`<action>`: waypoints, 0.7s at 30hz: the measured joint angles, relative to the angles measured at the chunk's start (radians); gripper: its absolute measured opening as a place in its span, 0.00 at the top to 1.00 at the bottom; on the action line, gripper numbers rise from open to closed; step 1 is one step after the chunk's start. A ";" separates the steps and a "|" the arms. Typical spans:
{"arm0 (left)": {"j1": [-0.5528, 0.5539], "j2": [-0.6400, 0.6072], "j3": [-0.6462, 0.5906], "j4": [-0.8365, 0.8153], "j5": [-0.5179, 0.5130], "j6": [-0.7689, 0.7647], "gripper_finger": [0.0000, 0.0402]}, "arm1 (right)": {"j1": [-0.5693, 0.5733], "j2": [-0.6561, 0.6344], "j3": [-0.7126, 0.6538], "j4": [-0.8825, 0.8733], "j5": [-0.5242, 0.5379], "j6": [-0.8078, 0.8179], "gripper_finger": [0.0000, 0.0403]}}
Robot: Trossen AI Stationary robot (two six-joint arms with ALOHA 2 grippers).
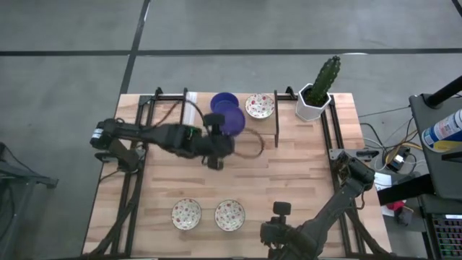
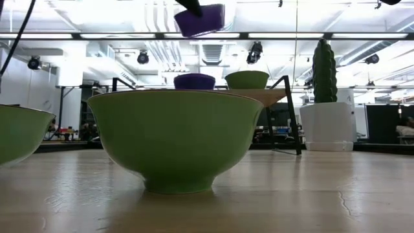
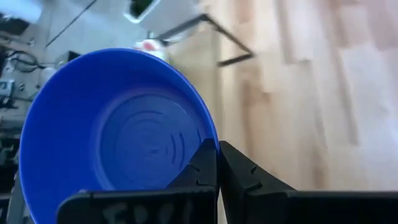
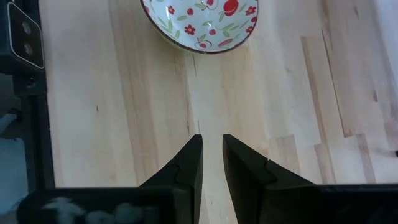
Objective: Pick & Place Mini bowls
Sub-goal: Stack the blue bowl on the blue bowls on the shelf
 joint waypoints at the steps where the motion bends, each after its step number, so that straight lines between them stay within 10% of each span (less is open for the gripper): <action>1: 0.024 0.000 0.014 0.000 0.000 0.007 1.00 | 0.000 0.000 0.000 0.001 0.000 0.000 0.85; 21: 0.449 0.017 -0.013 0.133 0.295 -0.025 1.00 | 0.000 0.000 -0.001 0.007 0.033 -0.010 0.85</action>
